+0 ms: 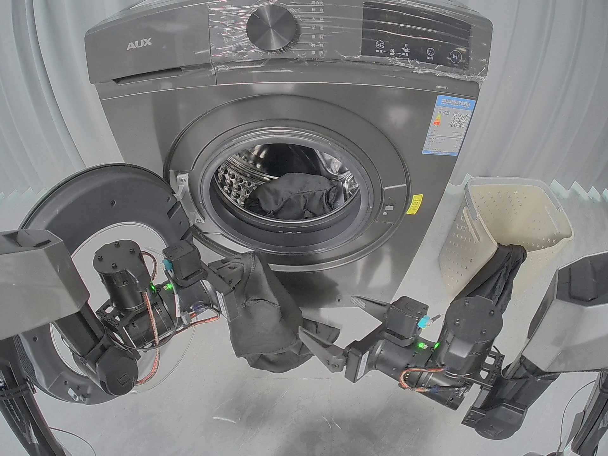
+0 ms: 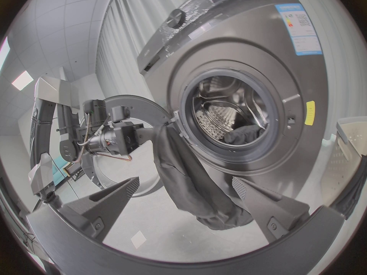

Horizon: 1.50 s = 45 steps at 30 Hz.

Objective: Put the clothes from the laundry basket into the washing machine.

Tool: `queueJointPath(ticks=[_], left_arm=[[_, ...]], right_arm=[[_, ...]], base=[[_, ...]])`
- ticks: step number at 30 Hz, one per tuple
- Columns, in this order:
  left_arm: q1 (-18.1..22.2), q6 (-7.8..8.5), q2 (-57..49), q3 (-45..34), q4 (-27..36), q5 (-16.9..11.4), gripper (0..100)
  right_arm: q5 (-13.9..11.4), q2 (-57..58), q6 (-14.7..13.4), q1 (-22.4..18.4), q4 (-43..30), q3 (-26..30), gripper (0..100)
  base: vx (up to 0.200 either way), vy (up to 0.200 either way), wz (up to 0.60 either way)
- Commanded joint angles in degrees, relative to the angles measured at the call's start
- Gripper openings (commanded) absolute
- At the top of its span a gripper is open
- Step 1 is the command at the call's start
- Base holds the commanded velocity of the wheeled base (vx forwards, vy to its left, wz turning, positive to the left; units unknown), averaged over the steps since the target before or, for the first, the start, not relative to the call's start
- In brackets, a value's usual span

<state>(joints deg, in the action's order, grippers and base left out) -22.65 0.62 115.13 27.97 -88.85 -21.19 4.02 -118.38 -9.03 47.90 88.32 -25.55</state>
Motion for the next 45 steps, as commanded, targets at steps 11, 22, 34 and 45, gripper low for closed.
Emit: queueJointPath(ticks=[11, 22, 34, 45], left_arm=[[-0.2, -0.09, 0.62, 0.69, -0.01, 0.18, 0], [-0.64, -0.18, 1.42, 1.74, -0.01, 1.5, 0], [-0.64, -0.89, 2.21, 4.2, -0.01, 3.87, 0], [-0.9, -0.97, 2.21, 4.29, -0.01, 3.96, 0]], right_arm=[[-1.65, -5.1, 2.09, 3.52, -2.01, -10.84, 100], [-1.65, -11.43, 2.97, 4.93, -5.09, -19.01, 100], [2.66, -16.0, 3.32, 4.13, -9.92, -29.12, 100], [6.35, -17.58, 2.97, 1.76, -13.09, -34.13, 100]], base=[[0.0, 0.0, 0.0], [0.0, 0.0, 0.0], [0.0, 0.0, 0.0], [0.0, 0.0, 0.0]])
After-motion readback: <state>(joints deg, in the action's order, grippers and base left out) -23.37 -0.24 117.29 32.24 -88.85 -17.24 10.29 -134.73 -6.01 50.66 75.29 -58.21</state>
